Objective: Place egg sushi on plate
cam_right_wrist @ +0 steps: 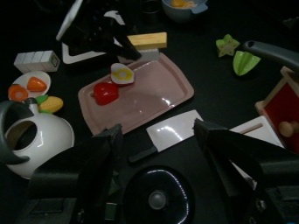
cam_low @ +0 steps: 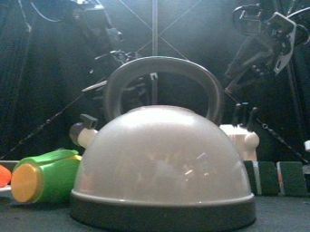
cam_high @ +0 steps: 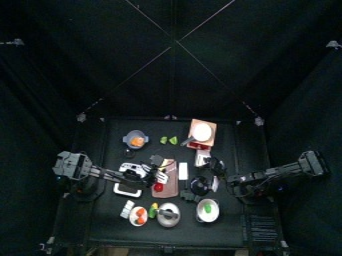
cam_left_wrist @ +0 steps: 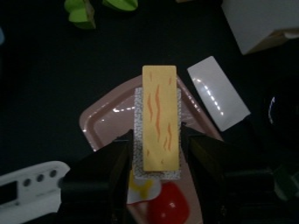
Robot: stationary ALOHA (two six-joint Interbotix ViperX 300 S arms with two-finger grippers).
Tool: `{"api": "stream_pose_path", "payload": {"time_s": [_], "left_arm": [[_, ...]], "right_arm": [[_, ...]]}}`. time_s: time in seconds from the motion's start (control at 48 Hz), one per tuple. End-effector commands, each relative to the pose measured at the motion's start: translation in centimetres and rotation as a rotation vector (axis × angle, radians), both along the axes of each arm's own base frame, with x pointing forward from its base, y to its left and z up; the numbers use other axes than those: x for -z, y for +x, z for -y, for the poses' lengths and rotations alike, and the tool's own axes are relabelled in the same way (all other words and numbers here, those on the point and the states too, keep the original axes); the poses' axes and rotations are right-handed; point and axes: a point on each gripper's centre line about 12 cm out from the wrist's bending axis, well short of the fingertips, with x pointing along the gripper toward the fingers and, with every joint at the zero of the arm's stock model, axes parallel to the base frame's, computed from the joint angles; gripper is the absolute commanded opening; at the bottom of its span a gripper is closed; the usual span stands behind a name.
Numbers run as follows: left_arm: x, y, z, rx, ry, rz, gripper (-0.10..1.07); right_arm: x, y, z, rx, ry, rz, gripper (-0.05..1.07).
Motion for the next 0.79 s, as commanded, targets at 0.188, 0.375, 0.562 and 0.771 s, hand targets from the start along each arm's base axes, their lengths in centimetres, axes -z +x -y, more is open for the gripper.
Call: {"api": "stream_pose_path", "payload": {"time_s": [0.188, 0.375, 0.562, 0.771], "left_arm": [[0.9, 4.8, 1.1, -0.141, -0.085, 0.049, 0.58], [2.2, 5.5, 1.3, -0.241, -0.115, 0.056, 0.58], [3.0, 4.8, 1.7, -0.343, -0.110, 0.067, 0.58], [4.0, 4.5, 2.3, -0.387, -0.110, 0.091, 0.58]], "right_arm": [[-0.8, 0.0, -0.2, -0.023, -0.022, 0.026, 0.96], [-0.9, 0.0, -0.2, -0.028, -0.031, 0.032, 0.96], [-1.1, -0.2, -0.1, -0.034, -0.042, 0.045, 0.96], [-1.2, -0.3, -0.1, -0.036, -0.051, 0.047, 0.96]]}}
